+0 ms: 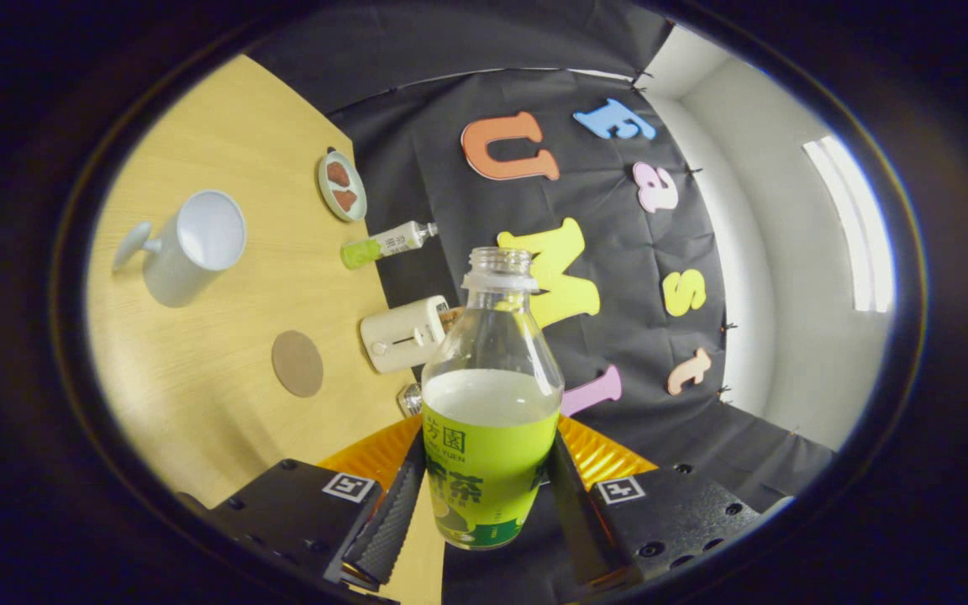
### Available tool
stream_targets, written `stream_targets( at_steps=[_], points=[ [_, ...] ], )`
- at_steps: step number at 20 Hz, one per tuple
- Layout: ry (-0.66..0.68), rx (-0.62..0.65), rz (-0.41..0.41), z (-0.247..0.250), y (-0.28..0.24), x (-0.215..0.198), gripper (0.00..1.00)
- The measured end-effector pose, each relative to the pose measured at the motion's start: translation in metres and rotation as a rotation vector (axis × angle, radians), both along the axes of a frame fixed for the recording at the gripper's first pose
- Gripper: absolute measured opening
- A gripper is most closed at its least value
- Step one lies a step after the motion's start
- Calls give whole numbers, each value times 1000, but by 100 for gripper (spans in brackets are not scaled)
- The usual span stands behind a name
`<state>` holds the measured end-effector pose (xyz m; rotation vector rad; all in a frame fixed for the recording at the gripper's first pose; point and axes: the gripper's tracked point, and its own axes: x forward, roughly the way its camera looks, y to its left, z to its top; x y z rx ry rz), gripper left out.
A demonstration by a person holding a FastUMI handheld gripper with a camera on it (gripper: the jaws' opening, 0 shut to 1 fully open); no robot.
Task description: Take the bottle from table, then pour the juice into the cup, finally place the bottle on the coaster
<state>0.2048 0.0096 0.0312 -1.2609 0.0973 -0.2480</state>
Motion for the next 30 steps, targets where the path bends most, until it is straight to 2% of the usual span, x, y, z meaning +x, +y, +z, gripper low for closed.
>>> stream_targets(
  at_steps=[4, 10, 30],
  points=[
    [33, -135, -5, -3, 13, 1, 81],
    [31, -239, 23, 10, 31, 7, 81],
    [90, -417, 2, 4, 65, 20, 81]
  ],
)
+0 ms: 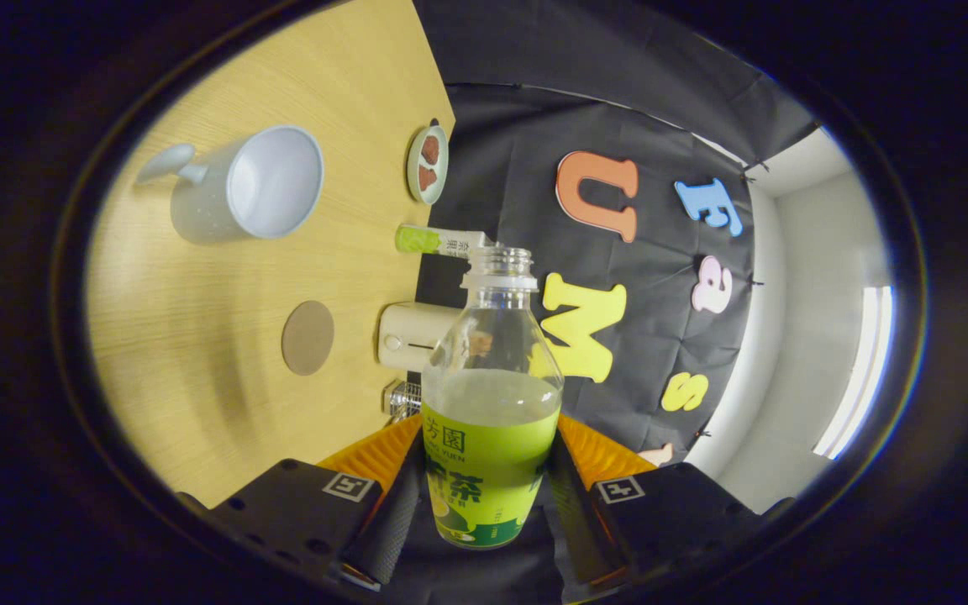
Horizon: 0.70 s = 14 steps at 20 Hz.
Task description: Take the bottle from table, then pour the juice into the cup, finally place the bottle on the coaster
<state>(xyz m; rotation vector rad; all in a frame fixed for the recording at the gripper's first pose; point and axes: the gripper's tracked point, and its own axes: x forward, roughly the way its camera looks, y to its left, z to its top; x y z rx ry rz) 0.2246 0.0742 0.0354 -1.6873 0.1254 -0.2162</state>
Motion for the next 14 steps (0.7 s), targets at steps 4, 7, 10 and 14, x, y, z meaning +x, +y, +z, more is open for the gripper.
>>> stream_targets(
  at_steps=[4, 7, 10, 14],
  points=[
    [-2, -42, 0, 4, 4, -2, 81],
    [-6, -54, -3, 6, 6, 0, 81],
    [-8, -70, -4, 9, 9, 1, 81],
    [-10, -91, -6, 10, 12, 1, 81]
  ],
)
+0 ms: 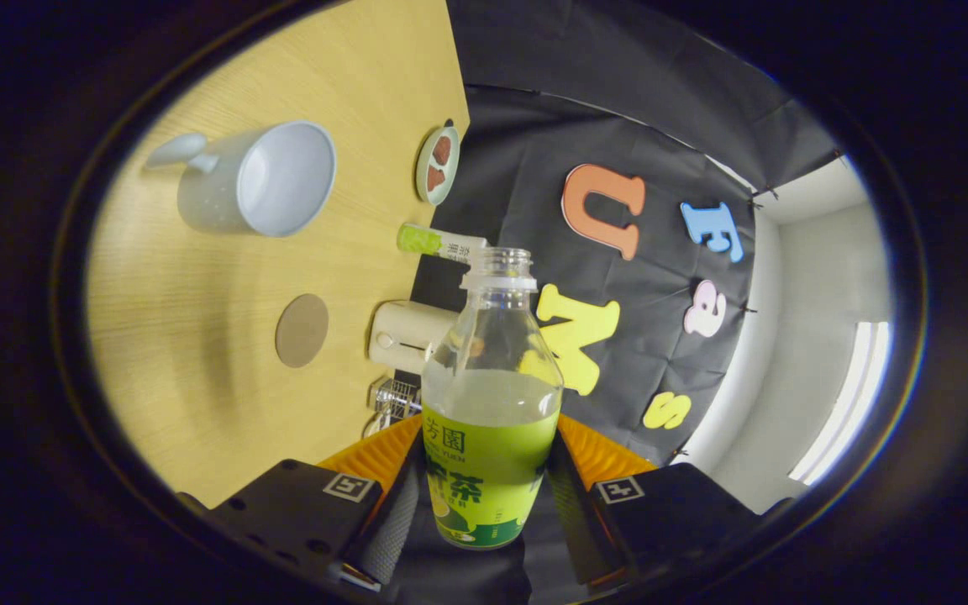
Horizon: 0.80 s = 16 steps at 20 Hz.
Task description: Take the bottle from table, then pour the juice into the cup, finally place the bottle on the coaster
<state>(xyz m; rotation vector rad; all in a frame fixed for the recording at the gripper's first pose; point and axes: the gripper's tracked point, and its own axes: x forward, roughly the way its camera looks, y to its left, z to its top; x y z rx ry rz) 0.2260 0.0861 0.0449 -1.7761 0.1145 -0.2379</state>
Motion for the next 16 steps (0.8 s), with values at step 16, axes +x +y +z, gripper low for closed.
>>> stream_targets(
  at_steps=[16],
  points=[
    [20, -125, 3, -8, 18, -4, 81]
  ],
)
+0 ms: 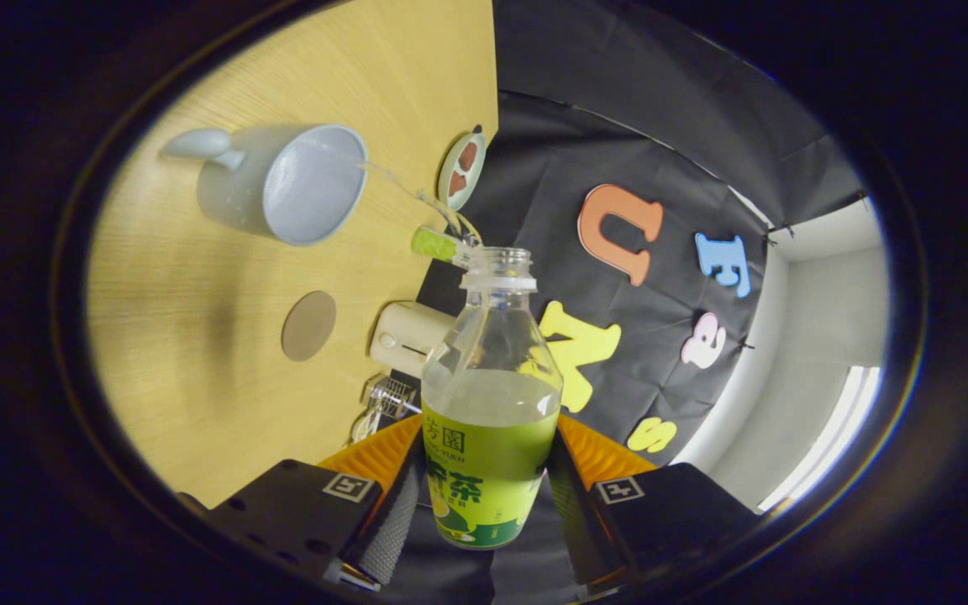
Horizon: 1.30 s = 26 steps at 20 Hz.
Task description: Take the bottle from table, then pour the juice into the cup, finally place the bottle on the coaster
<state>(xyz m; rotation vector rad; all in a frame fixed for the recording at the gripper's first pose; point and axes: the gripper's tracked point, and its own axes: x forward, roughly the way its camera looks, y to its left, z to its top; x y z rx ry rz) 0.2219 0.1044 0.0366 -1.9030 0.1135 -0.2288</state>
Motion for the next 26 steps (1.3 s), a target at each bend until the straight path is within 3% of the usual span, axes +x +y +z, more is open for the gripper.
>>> stream_targets(
  at_steps=[26],
  points=[
    [-78, -164, -9, 28, -9, -3, 81]
  ],
)
